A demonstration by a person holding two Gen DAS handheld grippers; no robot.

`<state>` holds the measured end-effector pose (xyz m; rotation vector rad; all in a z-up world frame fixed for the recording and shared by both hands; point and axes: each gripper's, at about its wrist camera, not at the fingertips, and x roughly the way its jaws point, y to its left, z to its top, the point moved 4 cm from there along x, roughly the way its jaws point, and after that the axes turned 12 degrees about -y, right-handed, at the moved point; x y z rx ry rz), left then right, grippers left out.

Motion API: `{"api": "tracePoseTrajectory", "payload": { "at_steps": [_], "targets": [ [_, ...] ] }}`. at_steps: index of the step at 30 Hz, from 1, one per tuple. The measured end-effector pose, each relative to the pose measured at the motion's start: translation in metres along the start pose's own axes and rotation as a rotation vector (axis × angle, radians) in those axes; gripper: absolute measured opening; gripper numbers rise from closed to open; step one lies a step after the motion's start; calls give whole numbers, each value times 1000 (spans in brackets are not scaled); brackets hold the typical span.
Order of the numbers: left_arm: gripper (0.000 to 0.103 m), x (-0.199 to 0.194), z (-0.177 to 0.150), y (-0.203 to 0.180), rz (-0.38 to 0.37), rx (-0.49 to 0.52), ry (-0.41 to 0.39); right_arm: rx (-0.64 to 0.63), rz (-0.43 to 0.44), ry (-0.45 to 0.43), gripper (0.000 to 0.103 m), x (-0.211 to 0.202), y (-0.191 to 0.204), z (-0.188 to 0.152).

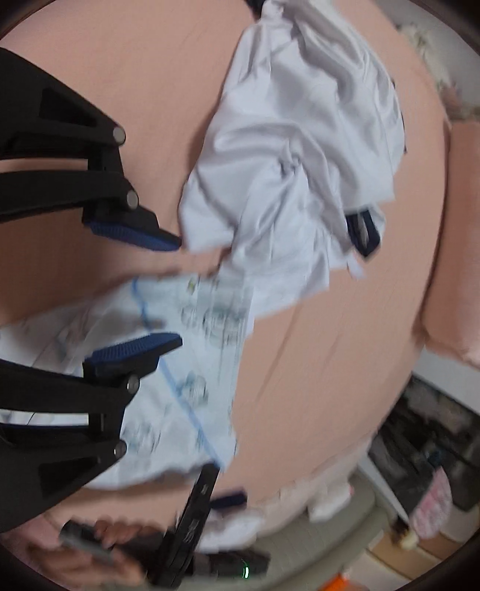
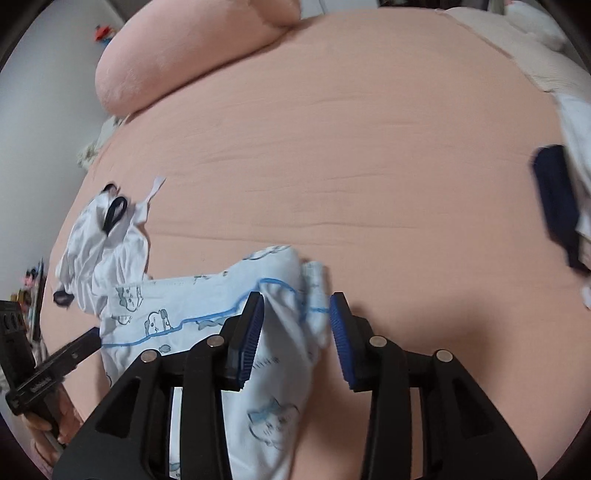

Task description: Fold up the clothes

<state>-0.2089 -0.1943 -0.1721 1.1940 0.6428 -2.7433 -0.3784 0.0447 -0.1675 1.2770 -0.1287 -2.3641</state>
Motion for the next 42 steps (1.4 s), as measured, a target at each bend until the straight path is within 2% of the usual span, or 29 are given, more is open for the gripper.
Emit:
{"api": "tracePoseTrajectory", "payload": {
  "at_steps": [2, 3, 4, 5, 9, 13, 15, 17, 18, 20, 21, 22, 24, 25, 26, 27, 28, 31, 32, 33, 34, 35, 37, 39, 42],
  "targets": [
    [26, 4, -2, 2, -8, -26, 13, -72, -4, 28, 23, 6, 12, -4],
    [19, 5, -3, 1, -10, -24, 17, -101, -14, 38, 6, 8, 16, -6],
    [7, 5, -4, -3, -9, 0, 15, -118, -33, 41, 5, 8, 16, -8],
    [5, 3, -3, -6, -6, 19, 7, -113, -44, 39, 4, 7, 13, -9],
    [4, -12, 18, -13, -7, 50, -62, -62, -53, -3, 3, -8, 0, -8],
    [4, -18, 47, -20, -4, 65, -116, 18, 16, -91, 3, -36, -5, 6],
    [4, -3, 53, -19, 0, 72, -78, 49, 38, -120, 3, -44, -7, 14],
    [5, 23, 48, -14, -2, 74, 0, 21, -18, -94, 4, -28, -12, 16],
    [5, 35, 42, -10, 21, 75, 39, -1, -44, -65, 5, -16, -16, 14],
    [8, 46, 34, -5, 40, 83, 72, 0, -75, 34, 19, 13, -31, 4],
    [8, 41, 34, -4, 32, 76, 53, 18, -66, 63, 20, 20, -36, 1],
    [10, 36, 35, -2, 29, 65, 34, 30, -60, 49, 22, 16, -39, 1],
    [27, 19, 38, 7, 49, 2, -22, 49, -52, -18, 29, 1, -42, 7],
    [49, 13, 37, 12, 54, -41, -40, 69, -65, -62, 36, -7, -45, 9],
    [53, 11, 34, 14, 52, -63, -38, 94, -87, -111, 41, -16, -49, 12],
    [53, 15, 30, 13, 40, -57, -9, 122, -94, -138, 47, -20, -52, 12],
    [53, 19, 25, 12, 28, -52, 20, 134, -88, -124, 47, -16, -53, 11],
    [52, 27, 16, 3, 7, -26, 66, 119, -65, -15, 52, 7, -49, 2],
    [46, 28, 15, -2, 6, -14, 66, 100, -60, 29, 56, 16, -46, -2],
    [36, 29, 14, -6, 5, -3, 66, 65, -53, 31, 66, 19, -41, -3],
    [15, 30, 13, -11, 5, 9, 66, 22, -20, 46, 64, 22, -31, -4],
    [13, 31, 12, -16, 4, 20, 66, -16, 0, 65, 61, 24, -24, -4],
    [13, 32, 10, -26, -2, 41, 66, -49, 32, 95, 6, 25, -17, -3],
    [13, 26, 12, -44, -25, 72, 61, 75, 86, 98, 5, 16, -31, -2],
    [13, 22, 22, -74, -46, 144, 46, 113, 79, 22, 5, -23, -54, -1]
  ]
}}
